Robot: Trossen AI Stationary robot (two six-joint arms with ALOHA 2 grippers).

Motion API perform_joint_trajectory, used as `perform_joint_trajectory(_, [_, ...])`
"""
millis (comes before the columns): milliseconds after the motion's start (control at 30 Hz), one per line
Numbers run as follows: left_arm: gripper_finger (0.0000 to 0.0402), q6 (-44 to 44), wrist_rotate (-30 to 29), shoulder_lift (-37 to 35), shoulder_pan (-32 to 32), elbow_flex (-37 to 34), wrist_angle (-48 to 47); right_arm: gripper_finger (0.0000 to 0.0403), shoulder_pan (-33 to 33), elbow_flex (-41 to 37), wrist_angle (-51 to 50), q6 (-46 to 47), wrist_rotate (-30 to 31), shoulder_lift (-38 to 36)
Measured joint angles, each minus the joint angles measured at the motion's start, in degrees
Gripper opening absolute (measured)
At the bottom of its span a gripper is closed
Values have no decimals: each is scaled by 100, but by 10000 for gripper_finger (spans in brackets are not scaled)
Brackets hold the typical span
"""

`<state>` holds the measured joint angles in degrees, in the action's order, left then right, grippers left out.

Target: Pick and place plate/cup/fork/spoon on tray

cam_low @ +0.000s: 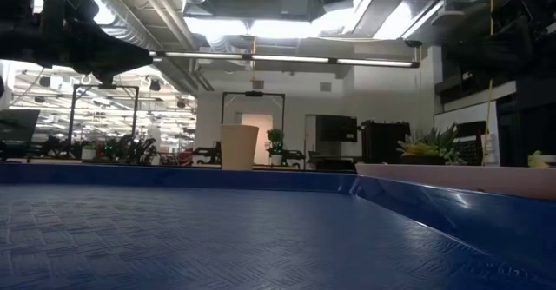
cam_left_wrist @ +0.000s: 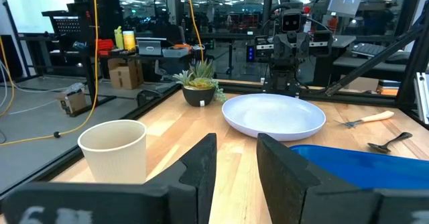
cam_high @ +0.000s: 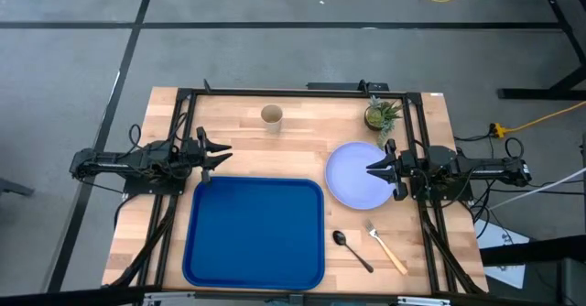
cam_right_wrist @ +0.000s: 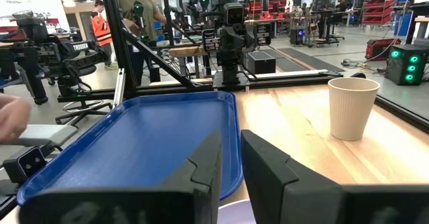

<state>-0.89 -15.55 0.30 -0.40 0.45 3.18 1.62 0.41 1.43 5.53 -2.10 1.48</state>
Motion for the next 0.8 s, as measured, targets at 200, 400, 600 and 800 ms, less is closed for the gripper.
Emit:
perform_joint_trajectory(200, [101, 100, 7, 2, -2, 0, -5, 62, 0, 1, 0, -748, -12, 0])
perform_joint_trajectory(400, [101, 107, 2, 2, 0, 0, -4, 62, 1, 1, 0, -812, -11, 0])
perform_joint_trajectory(600, [101, 109, 2, 2, 0, 2, -7, 62, 1, 1, 6, -706, -10, 2])
perform_joint_trajectory(800, [101, 208, -43, 3, 0, 2, 53, 62, 0, -1, 129, -449, 8, 0])
